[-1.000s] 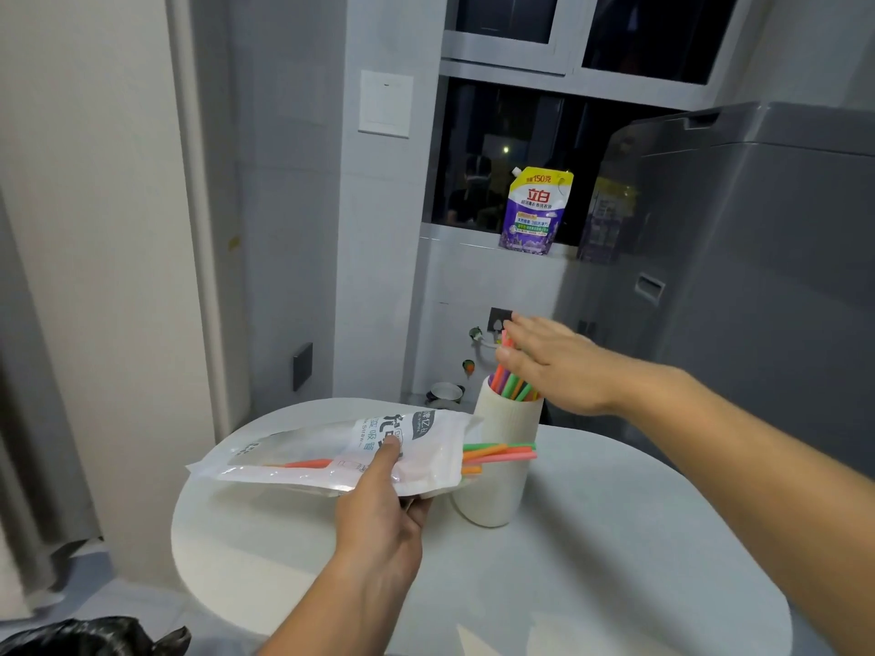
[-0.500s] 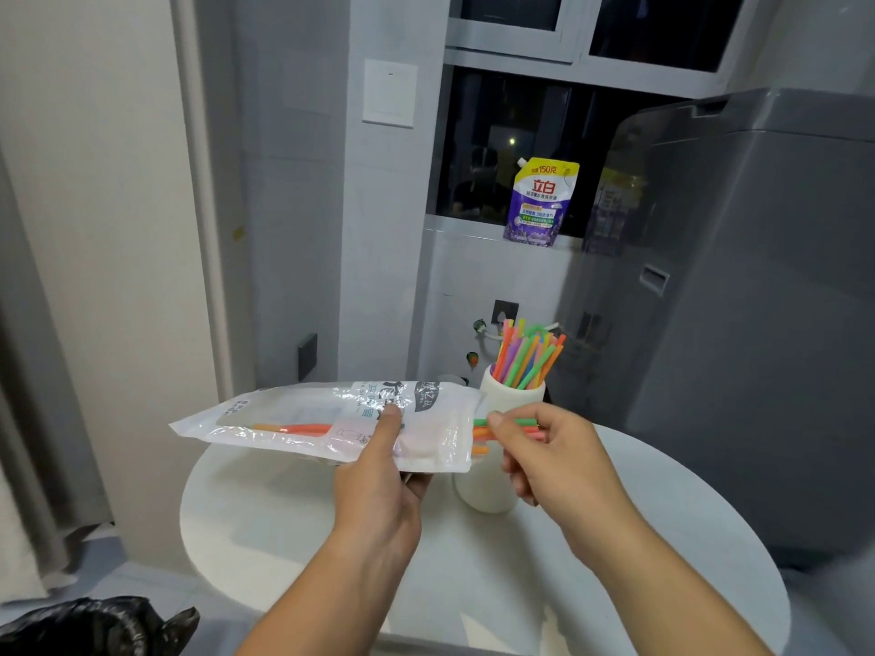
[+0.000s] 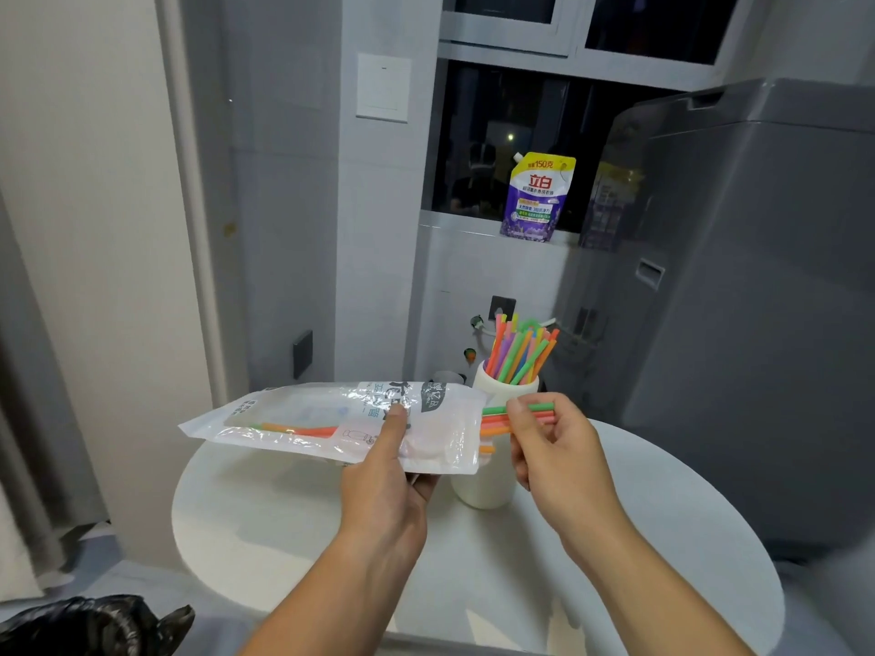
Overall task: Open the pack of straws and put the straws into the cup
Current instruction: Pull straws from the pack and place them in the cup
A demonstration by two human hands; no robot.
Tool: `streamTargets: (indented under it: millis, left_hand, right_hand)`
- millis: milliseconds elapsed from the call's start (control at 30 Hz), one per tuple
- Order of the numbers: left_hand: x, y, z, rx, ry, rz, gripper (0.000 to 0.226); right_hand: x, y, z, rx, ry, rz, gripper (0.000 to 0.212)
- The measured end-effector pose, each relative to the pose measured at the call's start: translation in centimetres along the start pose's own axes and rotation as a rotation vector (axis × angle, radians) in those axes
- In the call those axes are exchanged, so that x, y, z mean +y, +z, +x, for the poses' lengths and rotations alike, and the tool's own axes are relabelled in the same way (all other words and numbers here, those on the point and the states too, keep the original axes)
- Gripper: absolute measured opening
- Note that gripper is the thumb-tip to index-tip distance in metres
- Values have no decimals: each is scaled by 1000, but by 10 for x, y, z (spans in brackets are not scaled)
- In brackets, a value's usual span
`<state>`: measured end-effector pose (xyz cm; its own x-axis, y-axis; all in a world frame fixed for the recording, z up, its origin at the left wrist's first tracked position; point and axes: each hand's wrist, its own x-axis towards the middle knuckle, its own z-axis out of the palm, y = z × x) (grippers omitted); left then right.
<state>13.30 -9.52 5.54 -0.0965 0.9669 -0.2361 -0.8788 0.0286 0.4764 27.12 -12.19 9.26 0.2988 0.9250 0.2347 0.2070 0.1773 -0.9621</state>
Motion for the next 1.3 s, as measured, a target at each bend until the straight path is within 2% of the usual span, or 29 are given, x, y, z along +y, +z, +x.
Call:
streamTargets:
  millis: [333,500,733,1067,1200,1300]
  left_hand:
    - [0,-1,0,-6,-7,-1,32]
    - [9,-4,4,28,-35,-42,38]
    - [18,-7,13,89,-26,-104,45]
    - [22,-11,18,142,-28,-127,42]
    - [22,-13,19,158,-19,-125,42]
    - [20,-13,19,146,-16,-106,43]
  right_hand:
    - [3,2,0,-15,-20,25,24]
    - [-10,-12,10,3,-147,-90,21]
    - [-64,-66,38,-6,-368,-274,22]
    - [-112,-122,55,2,-471,-443,20]
    - [-129,-133,50,46,-477,-493,35]
    - [-143,-141,47,90,-491,-642,37]
